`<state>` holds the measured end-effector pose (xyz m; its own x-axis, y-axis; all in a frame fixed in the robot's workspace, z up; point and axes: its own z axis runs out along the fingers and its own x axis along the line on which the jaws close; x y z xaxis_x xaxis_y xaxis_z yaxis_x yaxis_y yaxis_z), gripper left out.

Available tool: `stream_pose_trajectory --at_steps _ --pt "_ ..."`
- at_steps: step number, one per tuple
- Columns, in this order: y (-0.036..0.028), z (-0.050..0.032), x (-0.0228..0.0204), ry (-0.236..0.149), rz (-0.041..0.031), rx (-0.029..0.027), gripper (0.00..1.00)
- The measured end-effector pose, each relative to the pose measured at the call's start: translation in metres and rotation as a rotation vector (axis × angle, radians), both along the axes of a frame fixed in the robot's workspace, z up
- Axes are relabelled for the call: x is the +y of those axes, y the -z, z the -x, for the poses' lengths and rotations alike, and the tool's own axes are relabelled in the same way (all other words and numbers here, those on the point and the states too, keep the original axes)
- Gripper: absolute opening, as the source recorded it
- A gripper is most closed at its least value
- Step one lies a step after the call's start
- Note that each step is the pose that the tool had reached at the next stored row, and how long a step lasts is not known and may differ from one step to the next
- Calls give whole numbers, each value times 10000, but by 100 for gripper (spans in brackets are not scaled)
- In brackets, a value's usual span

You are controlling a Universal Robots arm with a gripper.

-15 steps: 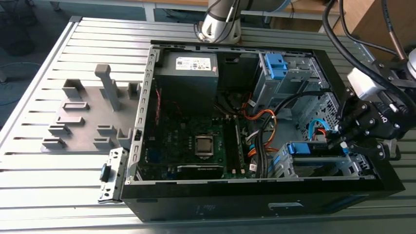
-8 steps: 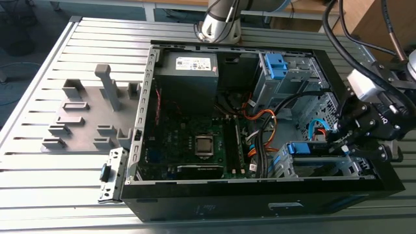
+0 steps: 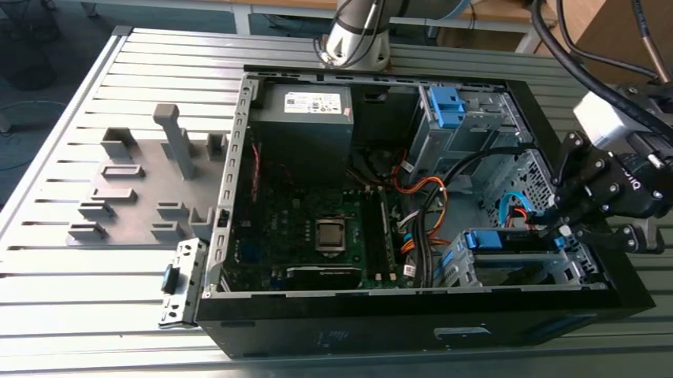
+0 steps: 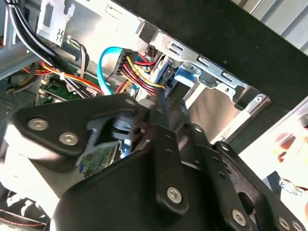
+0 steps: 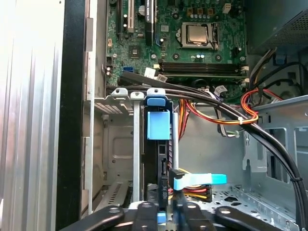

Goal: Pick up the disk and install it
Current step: 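Insert the first disk wire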

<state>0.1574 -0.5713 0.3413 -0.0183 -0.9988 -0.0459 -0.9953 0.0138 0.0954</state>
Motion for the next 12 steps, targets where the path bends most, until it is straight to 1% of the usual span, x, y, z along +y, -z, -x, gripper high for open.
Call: stream_pose_trajectory --at_steps 1,3,4,5,8,12 --pt "-1 1 0 -1 7 -1 28" --pt "-2 5 0 0 12 -1 16" --pt "-1 6 0 -1 10 -1 16" --pt "-1 6 0 -1 10 -1 11" --pt "-4 6 -4 0 12 -1 11" --pt "-29 7 -5 0 9 -1 11"
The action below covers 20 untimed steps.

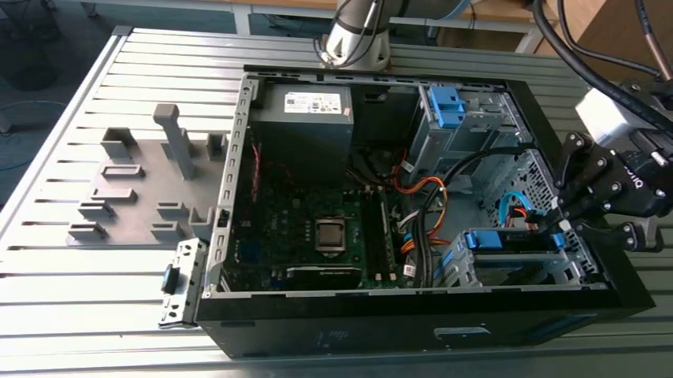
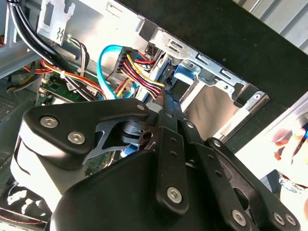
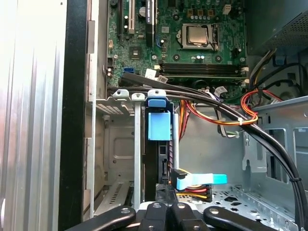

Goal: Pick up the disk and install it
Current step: 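Insert the first disk wire, then insert the second disk wire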

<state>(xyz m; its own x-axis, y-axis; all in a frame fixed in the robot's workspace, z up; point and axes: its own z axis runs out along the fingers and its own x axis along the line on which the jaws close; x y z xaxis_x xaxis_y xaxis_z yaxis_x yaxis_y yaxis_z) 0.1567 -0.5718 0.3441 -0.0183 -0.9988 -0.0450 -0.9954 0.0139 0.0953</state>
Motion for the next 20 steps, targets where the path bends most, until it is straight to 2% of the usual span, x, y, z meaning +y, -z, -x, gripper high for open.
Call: stream_pose_trajectory --at_steps 12,14,18,20 --pt "-16 -4 0 0 6 0 11" --pt "-63 -5 0 0 2 0 11" --pt "-242 -5 0 0 0 0 11" --pt "-267 -5 0 0 0 1 11"
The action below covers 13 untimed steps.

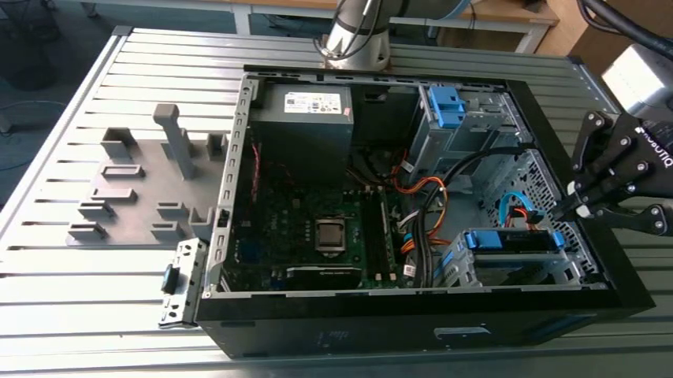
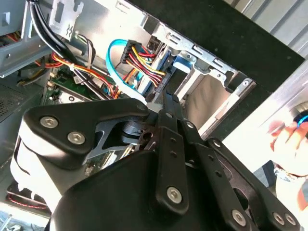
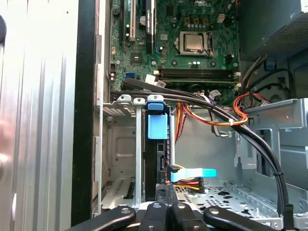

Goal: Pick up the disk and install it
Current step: 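Insert the second disk wire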

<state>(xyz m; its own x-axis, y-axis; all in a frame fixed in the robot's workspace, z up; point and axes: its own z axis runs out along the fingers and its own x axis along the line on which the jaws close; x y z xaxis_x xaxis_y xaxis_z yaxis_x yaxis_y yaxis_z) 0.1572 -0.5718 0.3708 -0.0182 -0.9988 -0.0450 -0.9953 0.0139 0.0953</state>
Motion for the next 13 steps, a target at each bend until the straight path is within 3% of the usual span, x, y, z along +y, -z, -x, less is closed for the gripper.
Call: stream_pose_trajectory --at_steps 6,8,10,11,13 --pt "-3 0 0 0 1 -1 11" --pt "-3 0 0 0 1 0 17" --pt "-4 0 0 0 2 0 29" --pt "-4 0 0 0 1 0 29" --pt "-5 0 0 0 2 -1 41"
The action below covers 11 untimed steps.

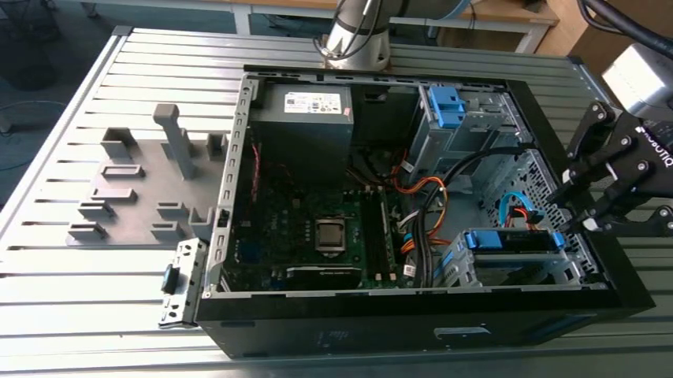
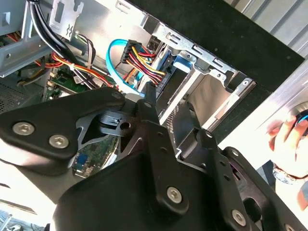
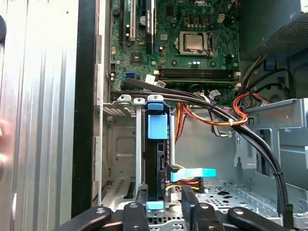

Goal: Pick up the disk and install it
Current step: 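Insert the second disk wire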

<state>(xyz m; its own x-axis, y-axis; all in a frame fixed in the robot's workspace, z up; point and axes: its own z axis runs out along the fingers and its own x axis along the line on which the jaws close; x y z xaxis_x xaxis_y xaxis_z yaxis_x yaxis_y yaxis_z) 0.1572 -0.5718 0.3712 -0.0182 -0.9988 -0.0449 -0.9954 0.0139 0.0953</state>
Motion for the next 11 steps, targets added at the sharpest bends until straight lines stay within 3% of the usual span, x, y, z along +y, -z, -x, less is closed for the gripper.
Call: stream_pose_trajectory --at_steps 6,11 --pt "41 69 7 0 0 0 41" --pt "78 107 67 0 0 0 41"
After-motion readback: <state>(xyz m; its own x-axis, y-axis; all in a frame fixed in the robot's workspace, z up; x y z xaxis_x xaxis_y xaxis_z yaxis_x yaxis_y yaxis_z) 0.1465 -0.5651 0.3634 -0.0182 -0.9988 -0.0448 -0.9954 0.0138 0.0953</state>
